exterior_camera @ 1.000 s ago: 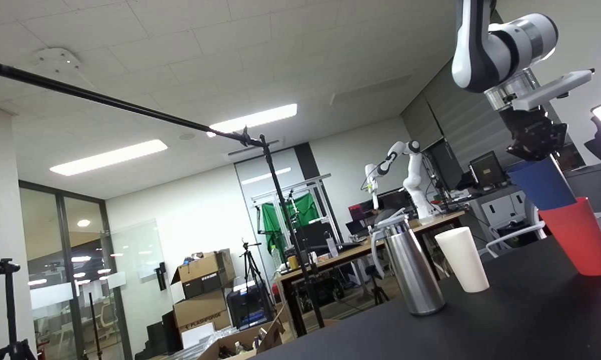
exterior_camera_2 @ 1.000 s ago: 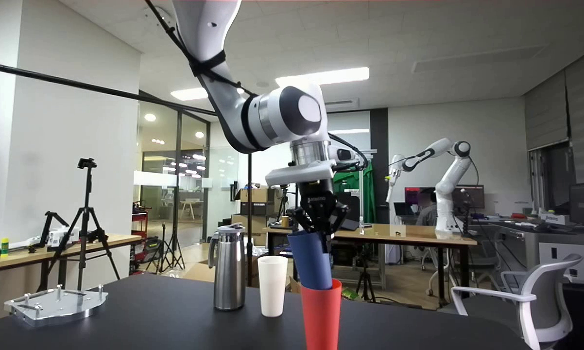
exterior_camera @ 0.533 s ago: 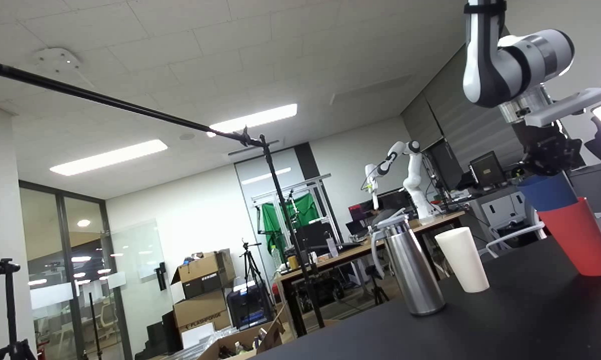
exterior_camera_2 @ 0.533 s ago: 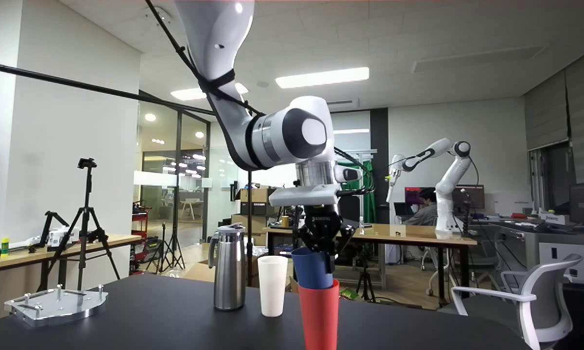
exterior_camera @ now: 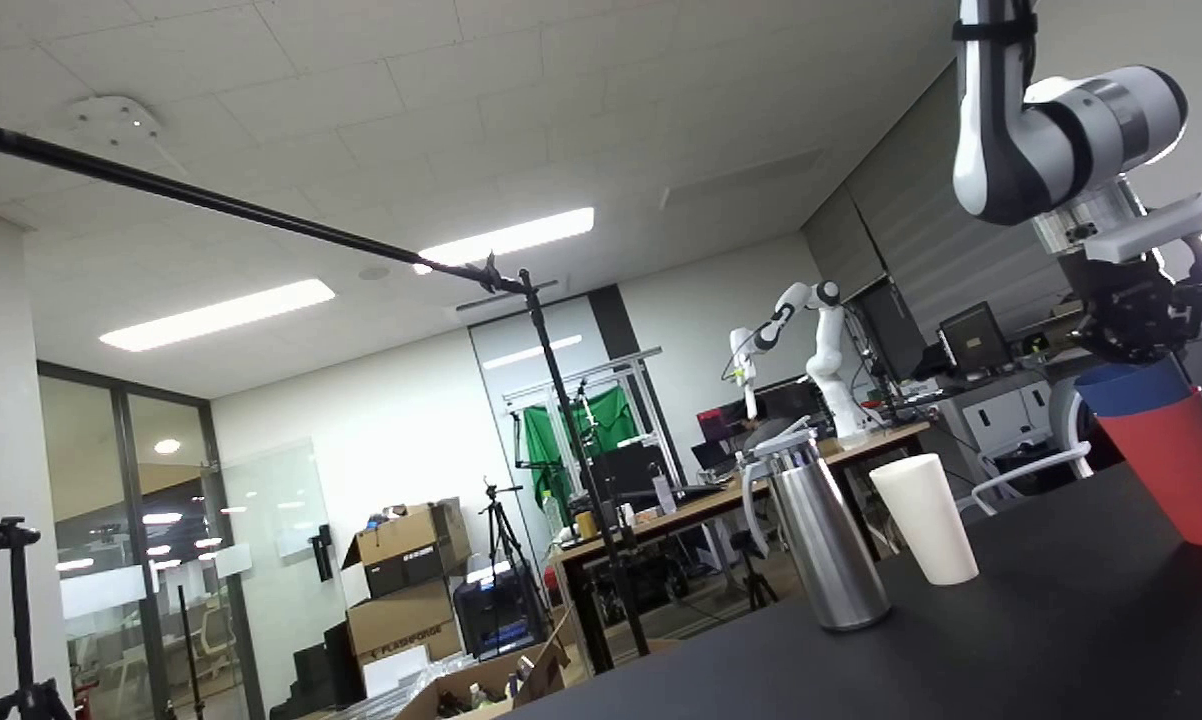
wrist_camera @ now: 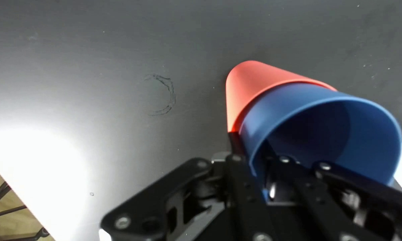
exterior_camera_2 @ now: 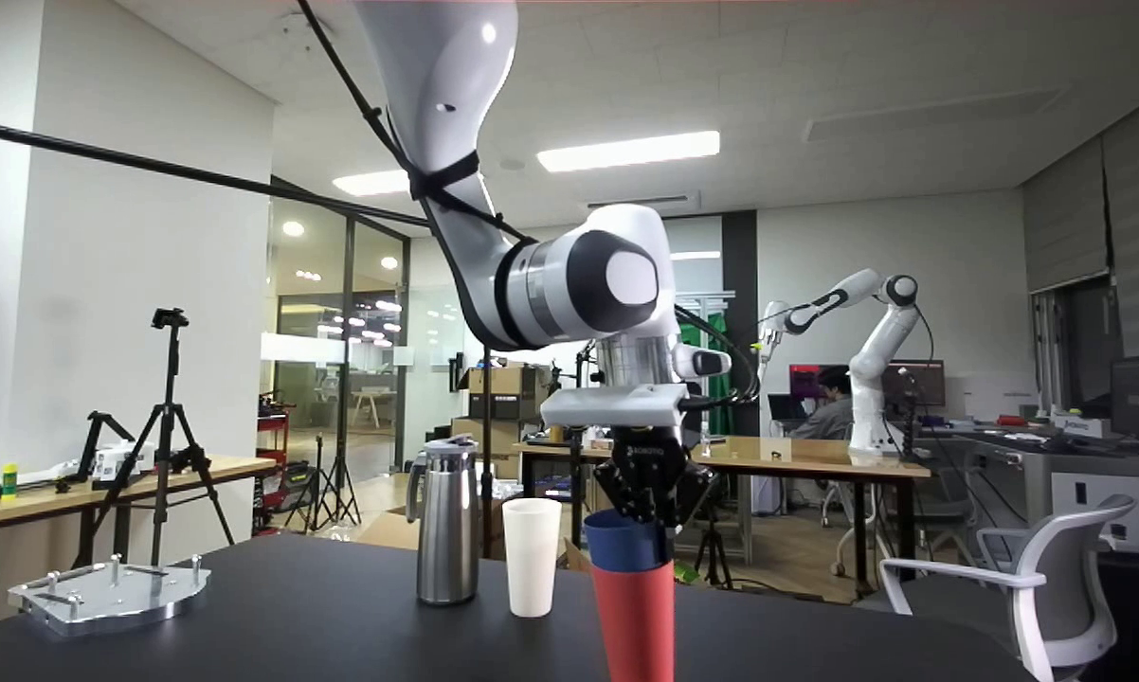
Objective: Put the blue cup inside the pink cup, put the white cup inside the blue cup
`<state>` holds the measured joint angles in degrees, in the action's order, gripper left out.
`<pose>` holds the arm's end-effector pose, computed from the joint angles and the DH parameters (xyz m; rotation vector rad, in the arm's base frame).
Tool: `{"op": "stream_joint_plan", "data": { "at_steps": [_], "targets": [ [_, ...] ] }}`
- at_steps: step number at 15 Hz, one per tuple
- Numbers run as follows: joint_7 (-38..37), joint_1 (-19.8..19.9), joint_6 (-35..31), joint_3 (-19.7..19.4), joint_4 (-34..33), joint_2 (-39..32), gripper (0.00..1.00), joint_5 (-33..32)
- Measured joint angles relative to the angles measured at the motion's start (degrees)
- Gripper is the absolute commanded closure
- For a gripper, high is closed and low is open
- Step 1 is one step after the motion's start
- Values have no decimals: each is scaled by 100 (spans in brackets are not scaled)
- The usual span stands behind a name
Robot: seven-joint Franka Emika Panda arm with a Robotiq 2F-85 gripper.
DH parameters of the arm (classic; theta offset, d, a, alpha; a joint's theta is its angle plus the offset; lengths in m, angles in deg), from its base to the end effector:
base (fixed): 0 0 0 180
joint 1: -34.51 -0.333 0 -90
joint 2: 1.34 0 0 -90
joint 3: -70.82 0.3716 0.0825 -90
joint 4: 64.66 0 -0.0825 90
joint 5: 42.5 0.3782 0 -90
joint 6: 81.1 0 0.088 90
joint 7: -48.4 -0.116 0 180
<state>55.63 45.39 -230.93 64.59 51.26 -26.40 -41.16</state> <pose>0.6122 -0.1840 0.2932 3.0570 -0.2727 0.2262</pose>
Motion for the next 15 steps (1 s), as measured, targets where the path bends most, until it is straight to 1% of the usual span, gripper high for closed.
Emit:
{"op": "stream_joint_plan", "data": {
  "at_steps": [3,7,8,9,12,15],
  "targets": [
    [32,12,30,0,-11,151,34,0],
    [64,11,304,8,-6,550,7,3],
    [75,9,363,22,4,669,2,3],
    [78,-3,380,46,29,787,0,2],
    [70,-159,381,125,76,1022,0,-5],
    [13,-330,418,150,75,1048,0,-28]
  ]
}}
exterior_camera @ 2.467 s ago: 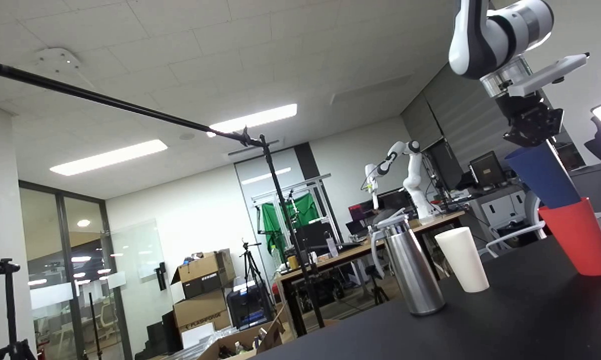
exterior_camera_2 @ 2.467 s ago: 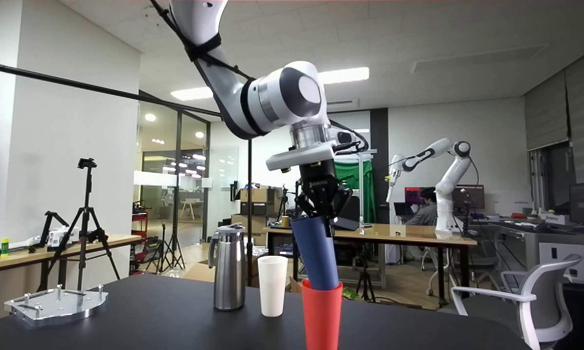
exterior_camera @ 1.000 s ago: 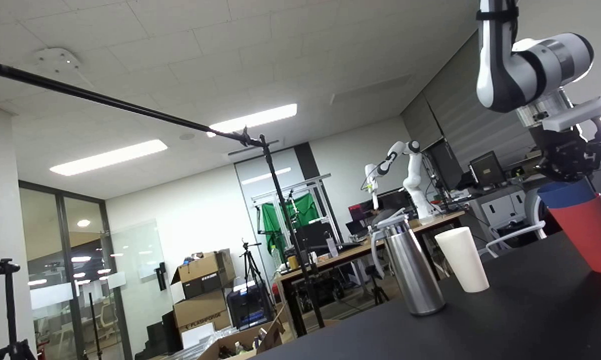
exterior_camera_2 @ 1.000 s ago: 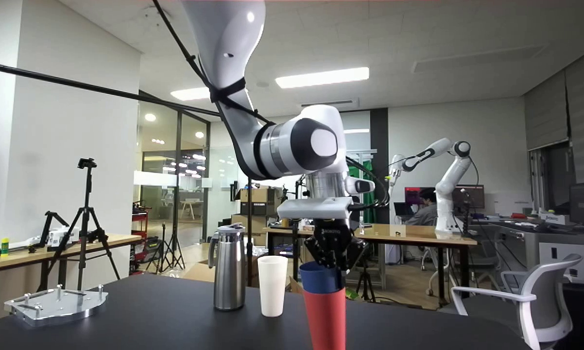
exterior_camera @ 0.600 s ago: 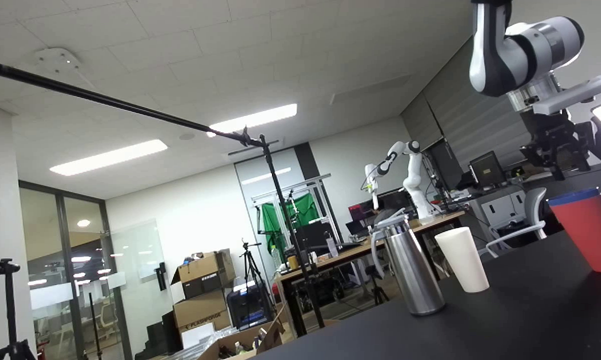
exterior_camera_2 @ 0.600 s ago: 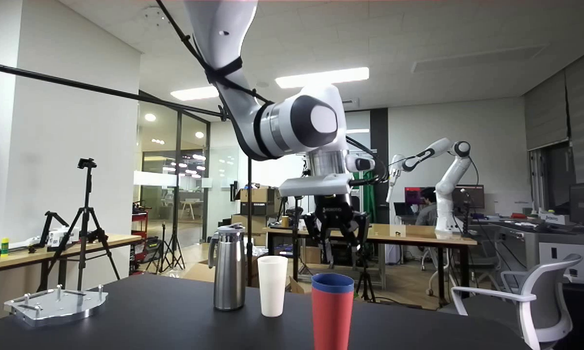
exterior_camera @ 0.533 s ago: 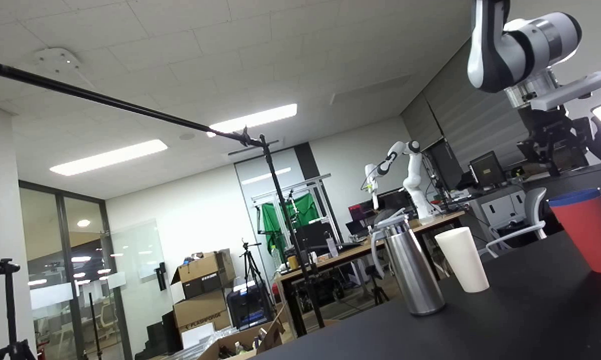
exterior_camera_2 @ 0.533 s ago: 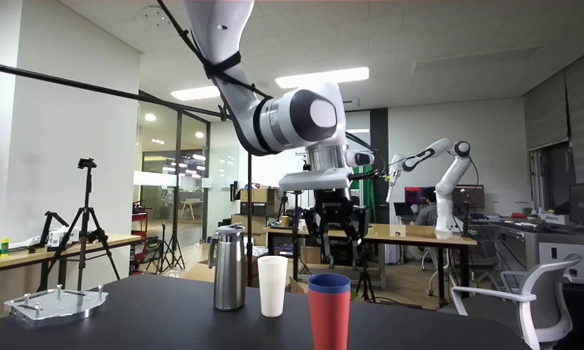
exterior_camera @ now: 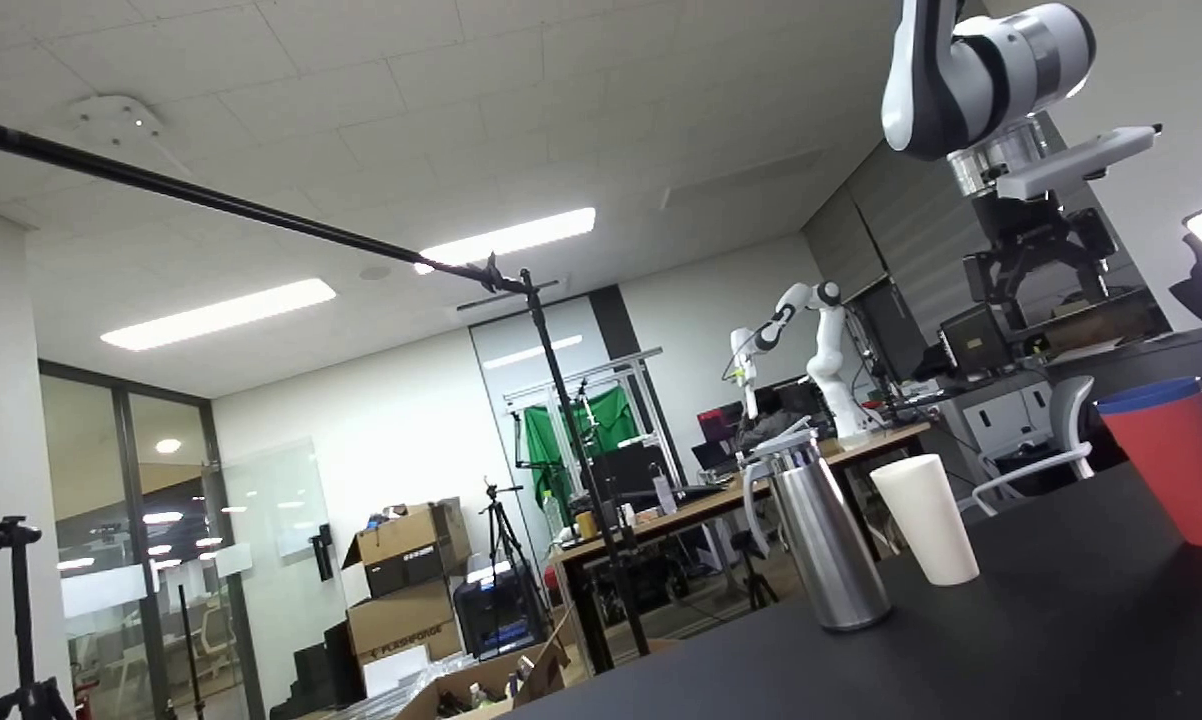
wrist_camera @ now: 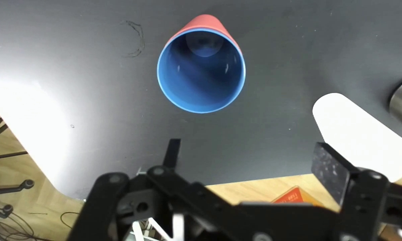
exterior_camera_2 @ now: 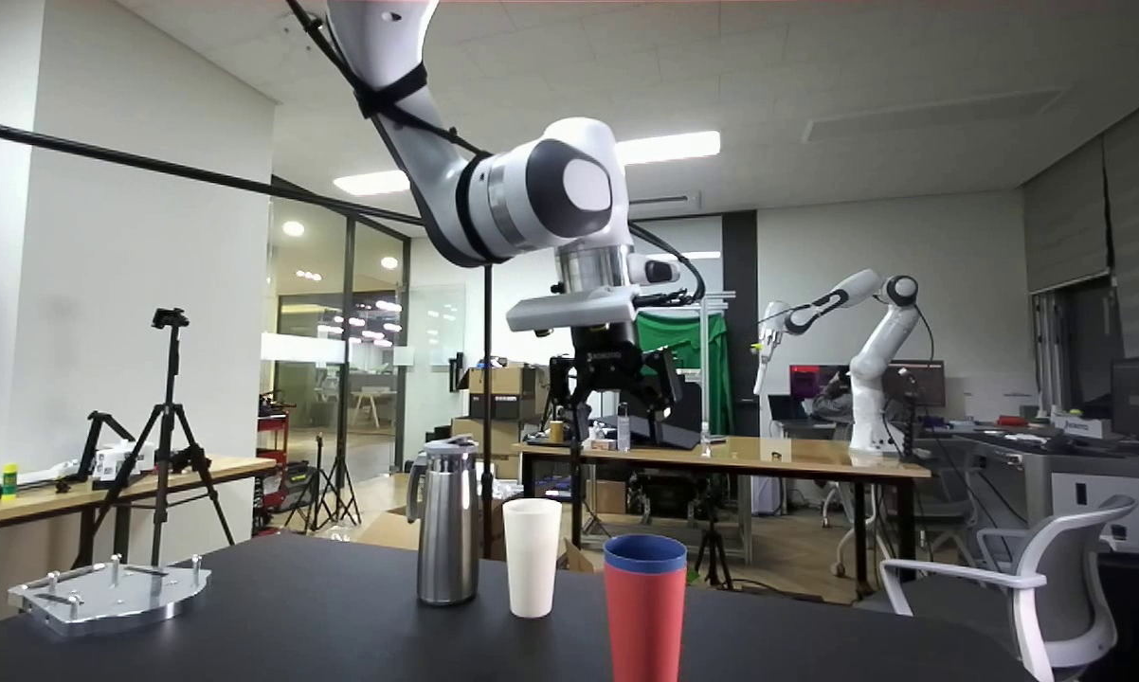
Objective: Put the blue cup inside the pink cup, put the white cup inside the blue cup
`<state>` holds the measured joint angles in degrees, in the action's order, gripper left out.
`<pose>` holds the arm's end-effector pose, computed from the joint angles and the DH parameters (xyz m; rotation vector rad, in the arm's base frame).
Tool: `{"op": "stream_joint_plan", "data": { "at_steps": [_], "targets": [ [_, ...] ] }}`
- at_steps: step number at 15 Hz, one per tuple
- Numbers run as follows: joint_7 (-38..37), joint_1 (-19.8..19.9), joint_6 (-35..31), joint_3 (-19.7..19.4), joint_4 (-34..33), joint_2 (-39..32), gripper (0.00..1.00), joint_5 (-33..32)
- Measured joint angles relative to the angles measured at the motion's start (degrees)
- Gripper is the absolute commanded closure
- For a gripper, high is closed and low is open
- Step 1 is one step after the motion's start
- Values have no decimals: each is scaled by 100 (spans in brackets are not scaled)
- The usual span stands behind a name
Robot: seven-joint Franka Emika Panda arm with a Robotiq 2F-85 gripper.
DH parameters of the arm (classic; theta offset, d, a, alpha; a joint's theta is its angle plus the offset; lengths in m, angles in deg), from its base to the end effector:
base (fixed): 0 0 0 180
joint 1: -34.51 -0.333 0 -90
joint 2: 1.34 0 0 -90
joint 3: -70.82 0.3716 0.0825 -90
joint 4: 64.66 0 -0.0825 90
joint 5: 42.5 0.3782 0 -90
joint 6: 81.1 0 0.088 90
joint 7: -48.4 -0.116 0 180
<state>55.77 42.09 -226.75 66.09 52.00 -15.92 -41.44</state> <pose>0.6124 -0.1308 0.3946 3.0636 -0.1455 0.3814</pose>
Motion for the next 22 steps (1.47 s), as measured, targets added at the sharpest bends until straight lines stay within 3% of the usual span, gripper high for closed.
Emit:
{"op": "stream_joint_plan", "data": {
  "at_steps": [13,20,21,22],
  "targets": [
    [36,42,-17,12,-41,-68,0,23],
    [-330,-478,-80,257,-975,-911,0,-2],
    [-394,-580,-92,279,-1135,-1075,6,-12],
    [-450,-684,-116,287,-1294,-1240,26,-19]
  ]
}}
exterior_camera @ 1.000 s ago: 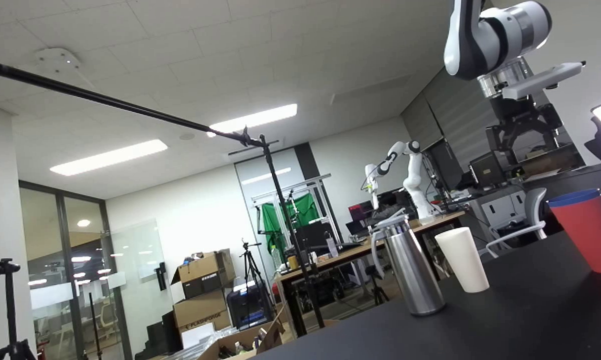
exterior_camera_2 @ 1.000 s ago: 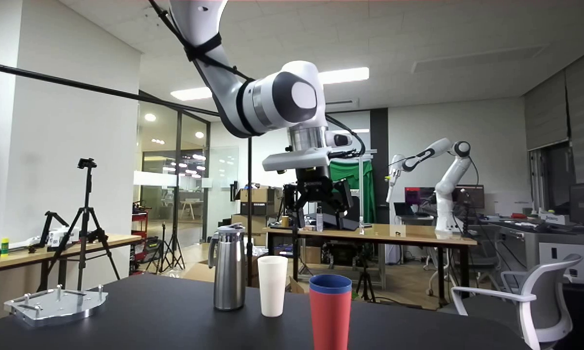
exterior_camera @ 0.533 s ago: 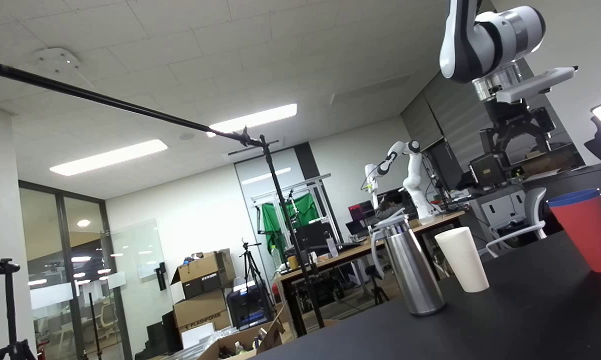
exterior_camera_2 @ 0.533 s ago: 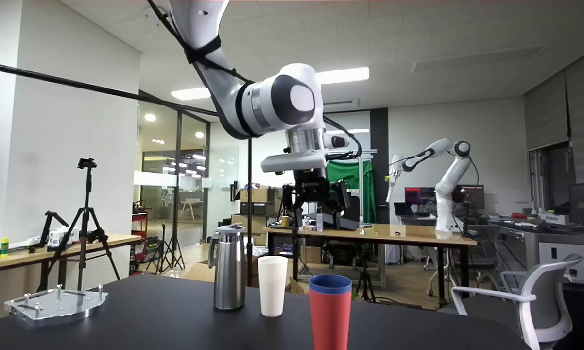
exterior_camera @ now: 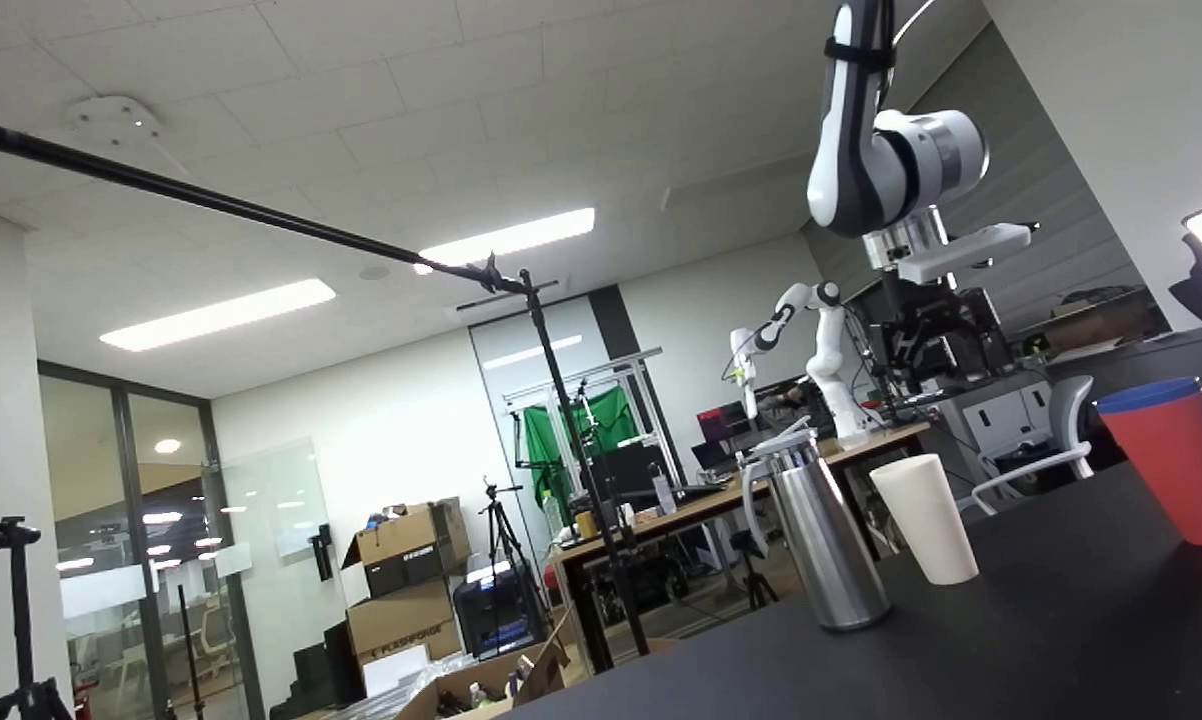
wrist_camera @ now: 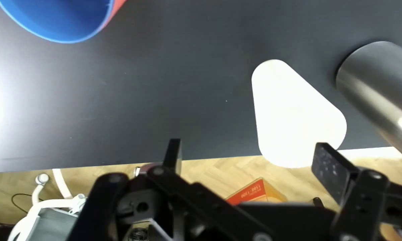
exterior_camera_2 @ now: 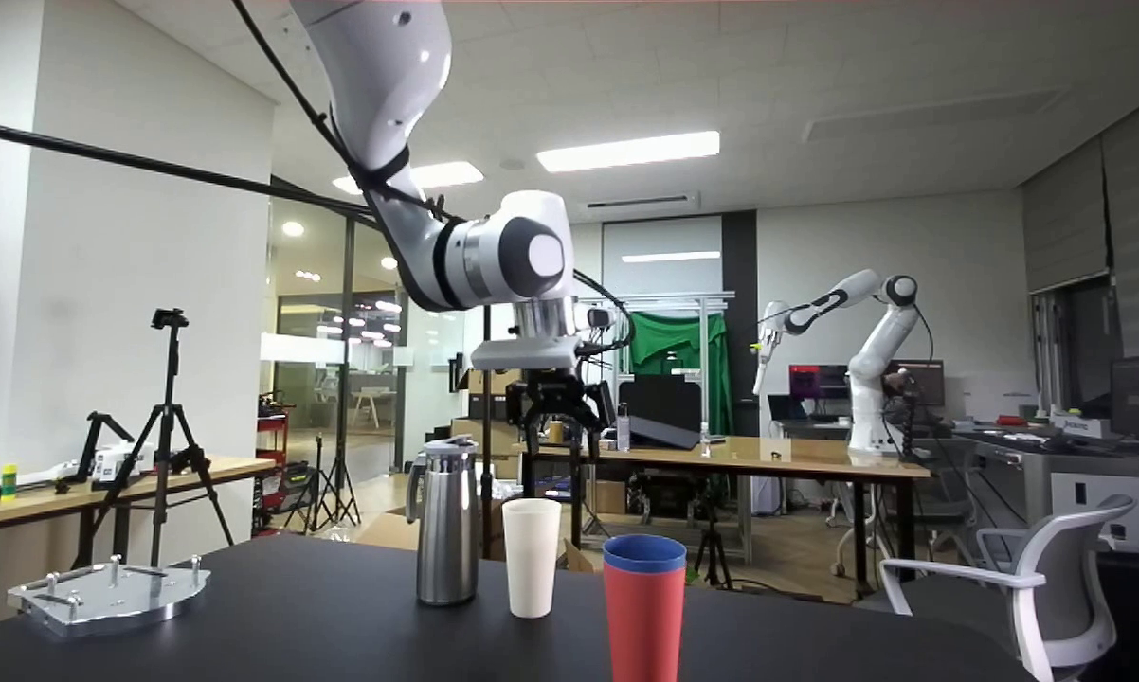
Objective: Put the blue cup inside the pink cup, put the white cup inside the blue cup
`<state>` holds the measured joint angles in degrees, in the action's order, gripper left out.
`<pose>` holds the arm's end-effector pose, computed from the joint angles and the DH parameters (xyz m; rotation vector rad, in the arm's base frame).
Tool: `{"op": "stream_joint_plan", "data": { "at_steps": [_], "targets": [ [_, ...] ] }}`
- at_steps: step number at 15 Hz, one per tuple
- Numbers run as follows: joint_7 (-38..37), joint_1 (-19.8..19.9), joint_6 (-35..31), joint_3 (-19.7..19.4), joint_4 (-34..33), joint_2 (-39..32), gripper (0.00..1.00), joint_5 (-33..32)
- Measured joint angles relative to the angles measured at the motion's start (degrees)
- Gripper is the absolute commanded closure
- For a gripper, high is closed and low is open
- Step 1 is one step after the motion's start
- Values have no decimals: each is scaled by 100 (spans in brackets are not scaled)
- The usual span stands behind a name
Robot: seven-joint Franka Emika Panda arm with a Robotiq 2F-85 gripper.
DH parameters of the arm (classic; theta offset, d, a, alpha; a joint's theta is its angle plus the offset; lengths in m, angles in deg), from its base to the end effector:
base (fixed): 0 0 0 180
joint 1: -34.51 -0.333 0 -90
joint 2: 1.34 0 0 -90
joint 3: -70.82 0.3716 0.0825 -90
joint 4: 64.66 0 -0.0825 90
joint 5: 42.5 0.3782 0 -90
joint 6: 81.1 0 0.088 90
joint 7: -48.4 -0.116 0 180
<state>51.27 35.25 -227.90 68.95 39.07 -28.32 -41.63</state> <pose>0.6987 -0.0292 0.3557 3.0934 -0.0021 0.4369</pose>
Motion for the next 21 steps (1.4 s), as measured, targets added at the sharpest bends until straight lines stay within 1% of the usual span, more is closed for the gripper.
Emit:
{"op": "stream_joint_plan", "data": {
  "at_steps": [1,2,5,6,7,8,10,11,12,13,14,17,19,20,21],
  "targets": [
    [-56,-90,-6,6,-164,-166,32,-1],
    [-98,-166,-6,11,-339,-339,40,-1],
    [-171,-312,-51,10,-855,-862,62,-8],
    [-181,-338,-66,8,-1013,-1030,17,-20],
    [-197,-357,-67,3,-1165,-1192,22,-45],
    [-225,-370,-64,-5,-1311,-1352,21,-79],
    [-265,-382,-41,-17,-1585,-1649,8,-102],
    [-275,-383,-9,-20,-1713,-1777,52,-102],
    [-279,-384,27,-23,-1834,-1891,48,-104],
    [-281,-385,46,-26,-1945,-1995,48,-108],
    [-284,-385,50,-29,-2044,-2085,53,-110],
    [-294,-386,95,-36,-2290,-2304,77,-110],
    [-302,-386,159,-37,-2427,-2390,89,-109],
    [-306,-386,174,-38,-2477,-2407,97,-109],
    [-308,-385,209,-38,-2525,-2409,99,-106]
  ]
}}
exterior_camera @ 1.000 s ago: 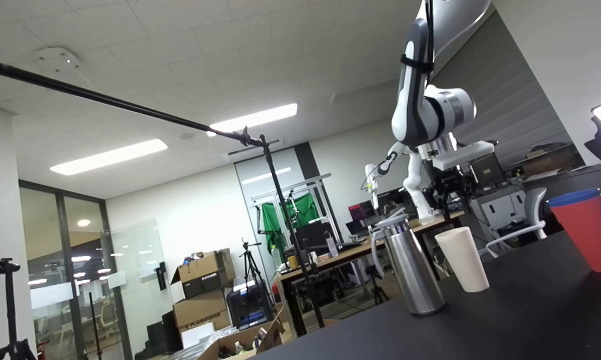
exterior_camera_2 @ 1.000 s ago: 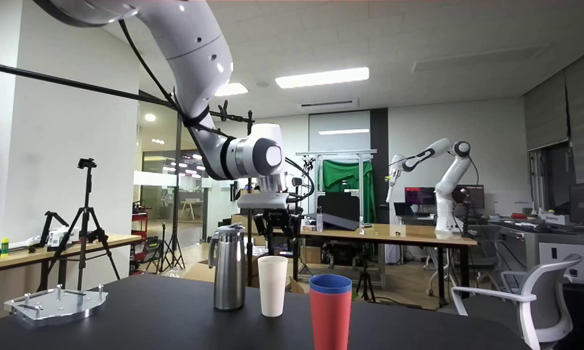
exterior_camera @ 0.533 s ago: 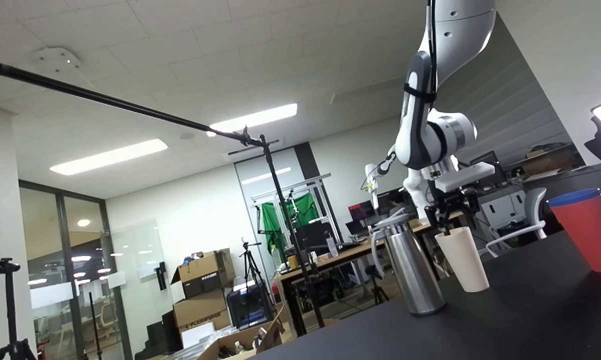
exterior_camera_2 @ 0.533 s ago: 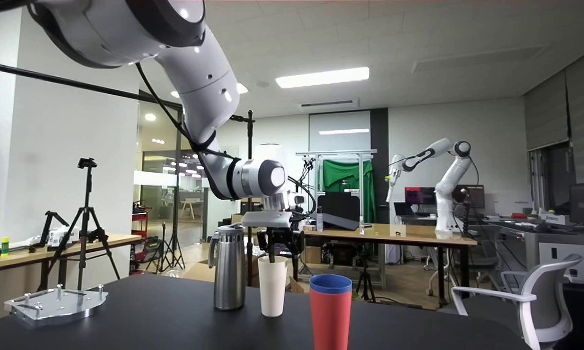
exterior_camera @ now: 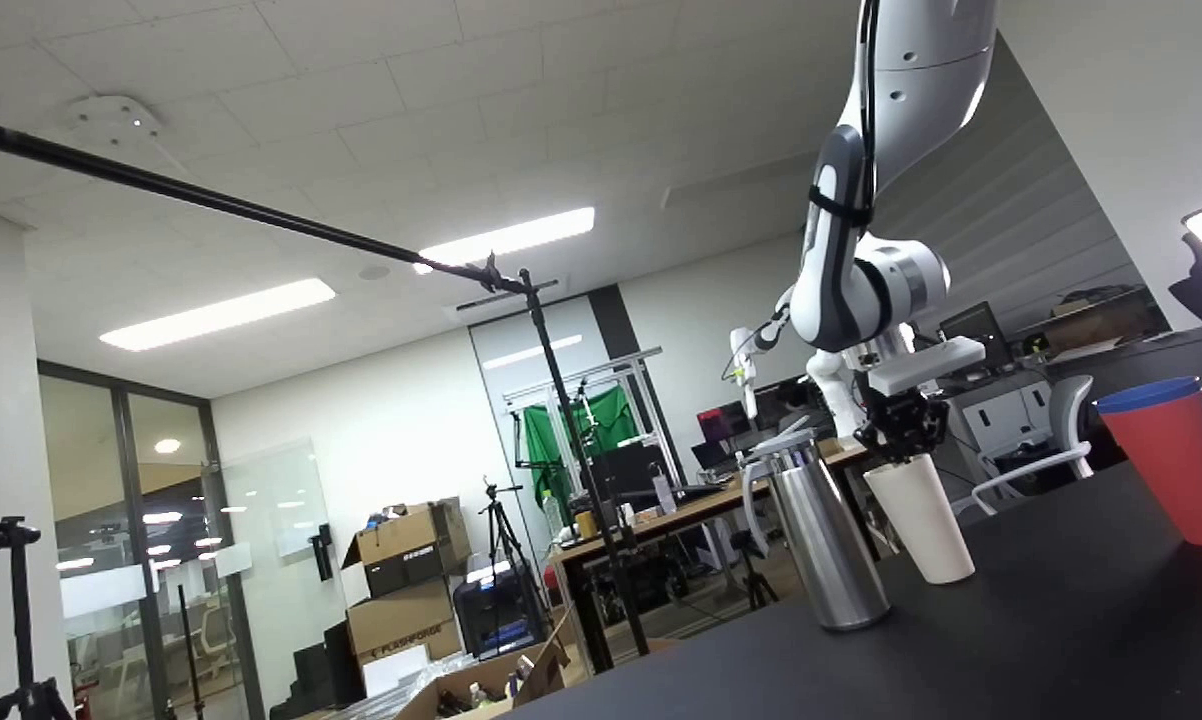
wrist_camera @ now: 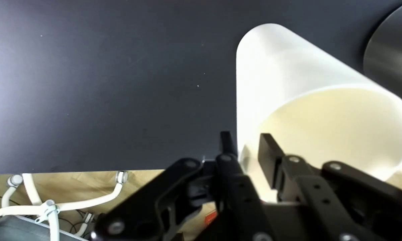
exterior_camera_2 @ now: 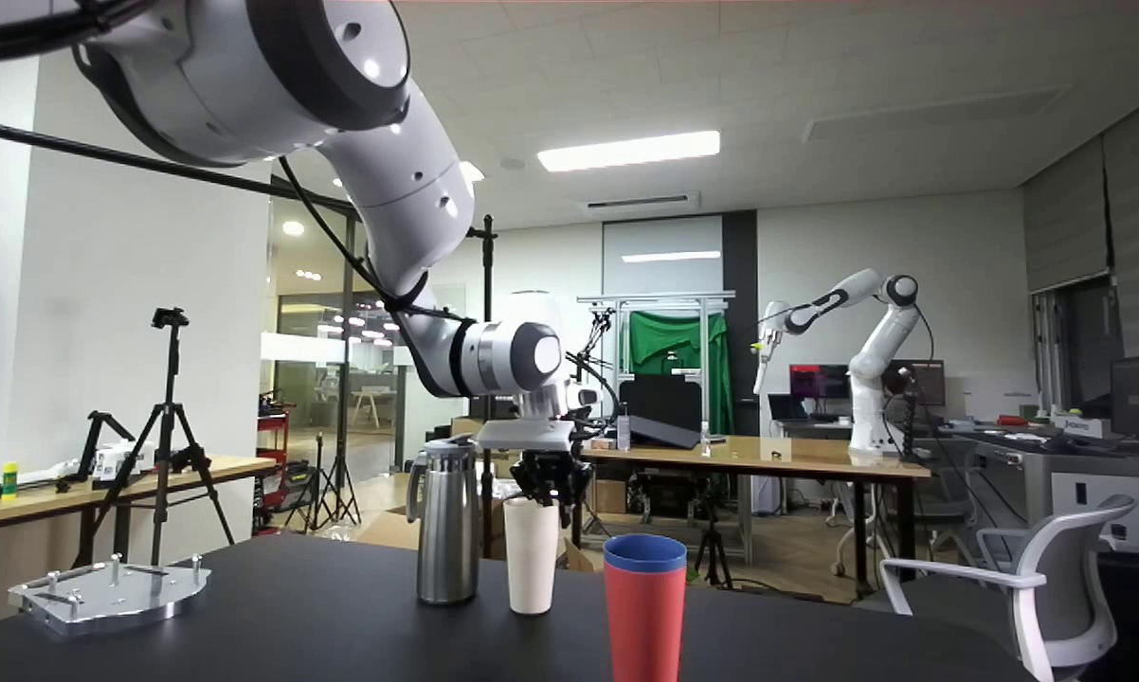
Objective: Put the blue cup inside the pink cup, put the white cup inside the blue cup
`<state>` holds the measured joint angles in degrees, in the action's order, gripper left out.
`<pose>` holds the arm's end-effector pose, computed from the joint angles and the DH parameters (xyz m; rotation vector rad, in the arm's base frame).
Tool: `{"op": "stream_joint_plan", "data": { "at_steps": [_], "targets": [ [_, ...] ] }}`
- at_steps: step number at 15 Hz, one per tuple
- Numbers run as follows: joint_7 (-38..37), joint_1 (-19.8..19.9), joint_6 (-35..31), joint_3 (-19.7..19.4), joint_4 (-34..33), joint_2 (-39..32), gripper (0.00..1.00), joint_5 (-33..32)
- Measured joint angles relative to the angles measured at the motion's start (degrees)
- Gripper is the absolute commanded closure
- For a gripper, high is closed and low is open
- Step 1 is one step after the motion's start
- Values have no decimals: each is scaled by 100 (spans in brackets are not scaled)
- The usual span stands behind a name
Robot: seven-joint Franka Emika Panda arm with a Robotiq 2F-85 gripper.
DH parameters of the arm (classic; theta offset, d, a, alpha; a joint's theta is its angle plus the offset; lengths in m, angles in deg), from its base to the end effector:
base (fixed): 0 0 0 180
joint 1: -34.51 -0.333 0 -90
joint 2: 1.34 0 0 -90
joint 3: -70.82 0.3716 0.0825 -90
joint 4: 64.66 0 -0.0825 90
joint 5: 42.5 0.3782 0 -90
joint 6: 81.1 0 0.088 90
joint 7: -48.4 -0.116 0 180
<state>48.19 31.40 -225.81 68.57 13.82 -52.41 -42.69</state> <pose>0.8001 0.0208 0.2365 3.0857 0.0501 0.4120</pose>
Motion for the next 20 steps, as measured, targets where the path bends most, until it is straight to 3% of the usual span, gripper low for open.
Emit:
{"op": "stream_joint_plan", "data": {
  "at_steps": [8,13,20],
  "targets": [
    [-22,169,648,-177,-449,413,99,4],
    [52,679,1369,-207,-573,990,99,33],
    [828,1386,1991,-180,-536,1449,99,226]
  ]
}}
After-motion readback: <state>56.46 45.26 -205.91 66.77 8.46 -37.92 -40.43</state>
